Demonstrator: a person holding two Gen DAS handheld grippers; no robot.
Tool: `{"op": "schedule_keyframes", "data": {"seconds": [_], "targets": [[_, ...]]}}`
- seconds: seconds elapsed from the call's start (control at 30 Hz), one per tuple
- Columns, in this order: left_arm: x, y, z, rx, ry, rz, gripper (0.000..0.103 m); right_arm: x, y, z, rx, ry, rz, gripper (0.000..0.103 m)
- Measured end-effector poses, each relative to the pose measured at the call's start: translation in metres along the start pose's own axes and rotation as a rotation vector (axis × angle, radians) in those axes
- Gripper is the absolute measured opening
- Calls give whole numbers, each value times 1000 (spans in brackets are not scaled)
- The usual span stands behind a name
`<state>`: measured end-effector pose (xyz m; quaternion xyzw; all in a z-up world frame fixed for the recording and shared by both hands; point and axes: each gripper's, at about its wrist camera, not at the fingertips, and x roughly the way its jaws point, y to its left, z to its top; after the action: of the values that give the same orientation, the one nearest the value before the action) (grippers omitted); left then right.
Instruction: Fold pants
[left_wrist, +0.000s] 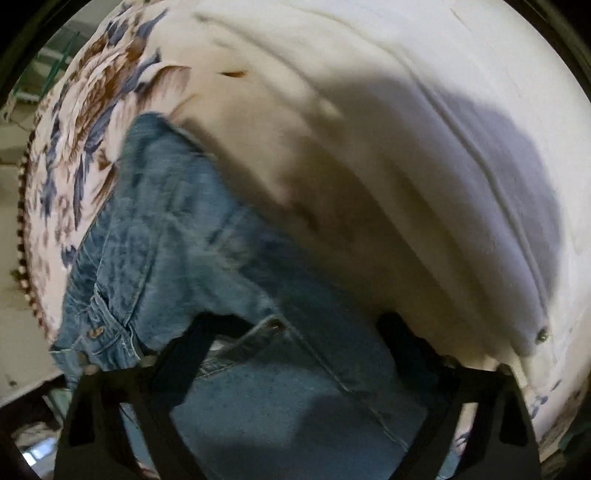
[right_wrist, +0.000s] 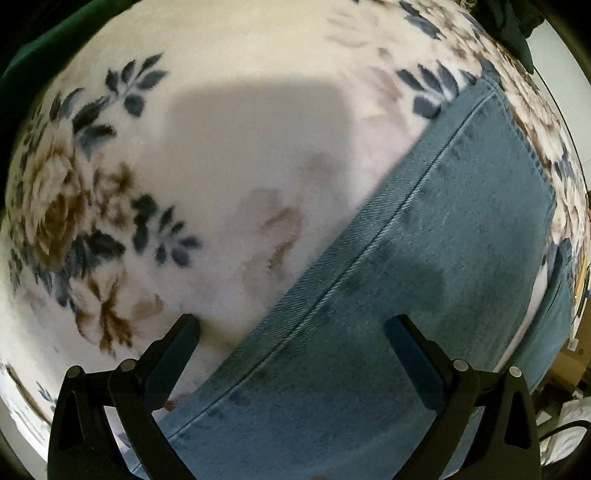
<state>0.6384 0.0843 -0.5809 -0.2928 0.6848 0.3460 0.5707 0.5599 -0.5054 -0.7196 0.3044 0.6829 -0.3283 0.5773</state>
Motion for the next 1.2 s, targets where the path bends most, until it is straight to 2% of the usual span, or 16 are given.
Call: {"op": "schedule_keyframes", "data": {"seconds": [0.03, 0.07, 0.1, 0.13, 0.17, 0.2, 0.23, 0.27, 0.33, 0.47, 0.67, 0.83, 0.93, 1.03, 1.1, 1.2], "targets": [[-7, 4, 0, -10, -19, -40, 64, 0, -1, -1, -1, -3, 1, 99], [-19, 8, 0, -11, -44, -111, 35, 1, -2, 0, -2, -3, 5, 91], [-24, 10, -1, -6, -45, -131, 31, 1, -4, -2, -6, -7, 4, 78], [-34, 13, -1, 1, -52, -162, 29, -1, -6, -5, -9, -13, 8, 70], [-40, 18, -1, 2, -52, -196, 25, -1, -7, -3, -10, -14, 19, 52], [-45, 22, -1, -3, -50, -226, 23, -1, -12, -1, -4, -4, 46, 27], [-51, 28, -1, -6, -49, -267, 23, -3, -17, -3, 8, 10, 70, 15], [-58, 34, -1, -1, -55, -306, 21, -5, -23, -6, 23, 18, 90, 9], [-75, 46, -3, 5, -75, -377, 20, -16, -35, -16, 37, -1, 134, 5], [-114, 63, -16, 72, -146, -445, 18, -43, -55, -44, 15, -67, 177, 5], [-142, 148, -40, 30, -155, -604, 16, -94, -109, -98, -22, -147, 253, 5], [-134, 215, -117, -9, -178, -677, 15, -127, -178, -126, -47, -150, 315, 5], [-121, 266, -154, -26, -193, -681, 15, -130, -215, -147, -87, -145, 323, 5], [-100, 298, -180, -46, -192, -642, 15, -117, -248, -171, -151, -138, 295, 5], [-71, 320, -193, -87, -165, -605, 11, -96, -266, -183, -174, -110, 275, 5], [-21, 341, -205, -126, -119, -563, 11, -60, -293, -196, -173, -65, 251, 5]]}}
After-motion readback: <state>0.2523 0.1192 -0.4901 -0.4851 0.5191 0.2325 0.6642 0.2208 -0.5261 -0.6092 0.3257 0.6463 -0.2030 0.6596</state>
